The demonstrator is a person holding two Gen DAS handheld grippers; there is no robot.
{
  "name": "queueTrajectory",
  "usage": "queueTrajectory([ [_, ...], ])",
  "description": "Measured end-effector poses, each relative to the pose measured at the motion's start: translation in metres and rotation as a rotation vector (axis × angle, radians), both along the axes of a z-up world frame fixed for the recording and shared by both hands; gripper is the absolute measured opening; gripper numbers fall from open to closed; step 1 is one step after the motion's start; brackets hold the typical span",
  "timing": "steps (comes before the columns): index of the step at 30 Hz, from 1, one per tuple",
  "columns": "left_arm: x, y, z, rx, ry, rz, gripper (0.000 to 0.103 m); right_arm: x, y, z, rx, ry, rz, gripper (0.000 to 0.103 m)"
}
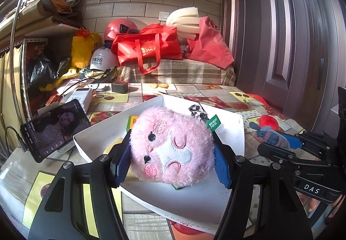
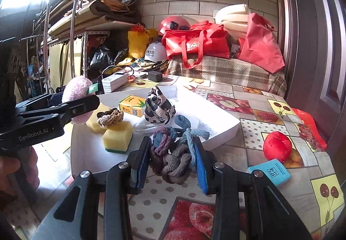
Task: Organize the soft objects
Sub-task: 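Carry the rope toy and pink plush toy over the white tray, then lower both held toys into the tray and open both tools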
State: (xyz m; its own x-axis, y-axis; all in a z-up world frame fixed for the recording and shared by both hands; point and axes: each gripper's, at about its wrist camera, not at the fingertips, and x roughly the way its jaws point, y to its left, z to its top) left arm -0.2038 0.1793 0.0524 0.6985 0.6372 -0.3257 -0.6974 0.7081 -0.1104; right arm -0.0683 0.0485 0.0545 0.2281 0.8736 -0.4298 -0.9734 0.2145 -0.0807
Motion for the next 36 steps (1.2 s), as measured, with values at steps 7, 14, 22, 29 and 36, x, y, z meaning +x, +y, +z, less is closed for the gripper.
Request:
queueTrajectory([
  [7, -0.003, 0.027, -0.001, -0.022, -0.006, 0.059, 0.066, -0.011, 0.035, -0.004, -0.029, 0.025, 0.083, 0.038],
  [14, 0.003, 0.063, -0.007, -0.103, -0.008, 0.075, 0.066, -0.008, 0.076, -0.012, -0.118, 0.052, 0.131, 0.038],
  [22, 0.013, 0.083, -0.005, -0.09, -0.009, 0.127, 0.066, 0.02, 0.11, -0.01, -0.097, 0.041, 0.005, 0.038],
  [29, 0.04, 0.078, -0.001, 0.024, 0.079, 0.12, 0.067, 0.03, 0.112, -0.009, -0.077, 0.074, -0.022, 0.038],
  [36, 0.035, 0.089, -0.003, -0.03, 0.066, 0.134, 0.067, 0.005, 0.111, -0.005, -0.054, -0.044, 0.048, 0.038],
])
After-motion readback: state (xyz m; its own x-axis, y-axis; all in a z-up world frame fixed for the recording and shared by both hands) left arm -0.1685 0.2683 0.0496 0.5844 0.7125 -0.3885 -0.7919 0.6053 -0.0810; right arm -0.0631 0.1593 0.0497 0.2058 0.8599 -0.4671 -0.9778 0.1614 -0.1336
